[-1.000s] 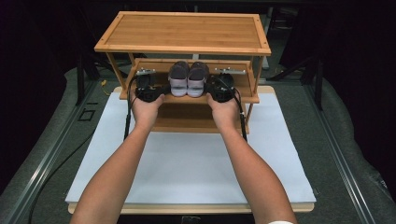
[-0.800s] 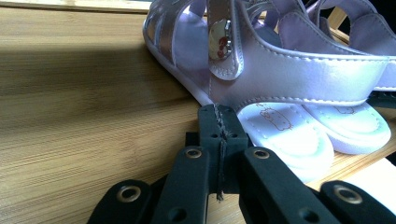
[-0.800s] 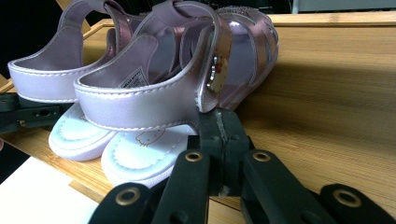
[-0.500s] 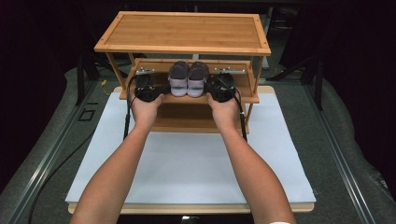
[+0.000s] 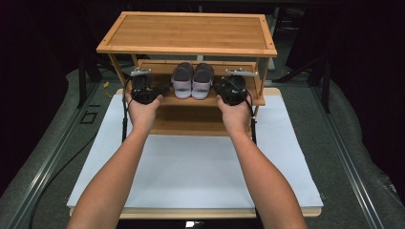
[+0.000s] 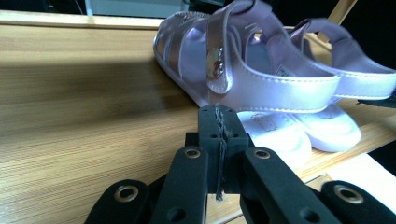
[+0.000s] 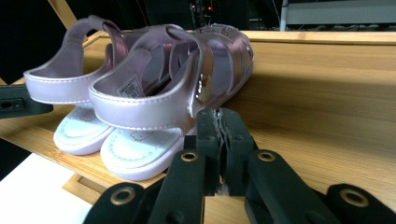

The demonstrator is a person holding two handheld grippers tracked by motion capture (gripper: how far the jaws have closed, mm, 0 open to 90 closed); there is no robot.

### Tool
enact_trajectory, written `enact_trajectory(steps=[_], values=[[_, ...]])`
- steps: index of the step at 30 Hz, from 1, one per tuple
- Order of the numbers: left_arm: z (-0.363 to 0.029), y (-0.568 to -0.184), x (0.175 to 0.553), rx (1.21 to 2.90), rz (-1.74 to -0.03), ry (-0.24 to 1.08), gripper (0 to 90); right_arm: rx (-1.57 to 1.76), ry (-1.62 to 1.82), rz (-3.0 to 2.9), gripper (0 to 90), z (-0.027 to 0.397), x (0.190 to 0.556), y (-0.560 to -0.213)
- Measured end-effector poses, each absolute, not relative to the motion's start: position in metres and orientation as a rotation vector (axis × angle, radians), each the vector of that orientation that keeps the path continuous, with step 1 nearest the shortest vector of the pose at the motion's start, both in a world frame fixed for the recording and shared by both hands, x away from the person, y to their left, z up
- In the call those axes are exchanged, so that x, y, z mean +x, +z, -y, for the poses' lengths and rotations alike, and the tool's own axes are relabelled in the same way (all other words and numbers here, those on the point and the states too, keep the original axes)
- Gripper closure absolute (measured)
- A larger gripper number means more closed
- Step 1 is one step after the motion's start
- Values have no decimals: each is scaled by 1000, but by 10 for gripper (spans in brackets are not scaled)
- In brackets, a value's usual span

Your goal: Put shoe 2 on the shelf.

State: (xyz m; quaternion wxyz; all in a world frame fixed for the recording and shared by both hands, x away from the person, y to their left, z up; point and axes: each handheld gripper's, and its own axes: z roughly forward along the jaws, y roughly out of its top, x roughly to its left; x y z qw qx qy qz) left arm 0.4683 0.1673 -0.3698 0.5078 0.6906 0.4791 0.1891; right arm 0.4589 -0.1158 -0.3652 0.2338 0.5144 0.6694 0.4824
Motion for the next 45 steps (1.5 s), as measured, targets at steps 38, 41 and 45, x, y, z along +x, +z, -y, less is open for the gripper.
enact_trajectory(steps=[38,41,45], values=[[-198,-322,396,1748,-946,476,891,1081,1296,-1975,856,126,385,-332],[-200,-322,390,1764,-929,481,886,1067,1302,-1983,855,131,378,-332],[-203,-323,380,1792,-907,483,880,1059,1309,-1997,852,138,368,-333]])
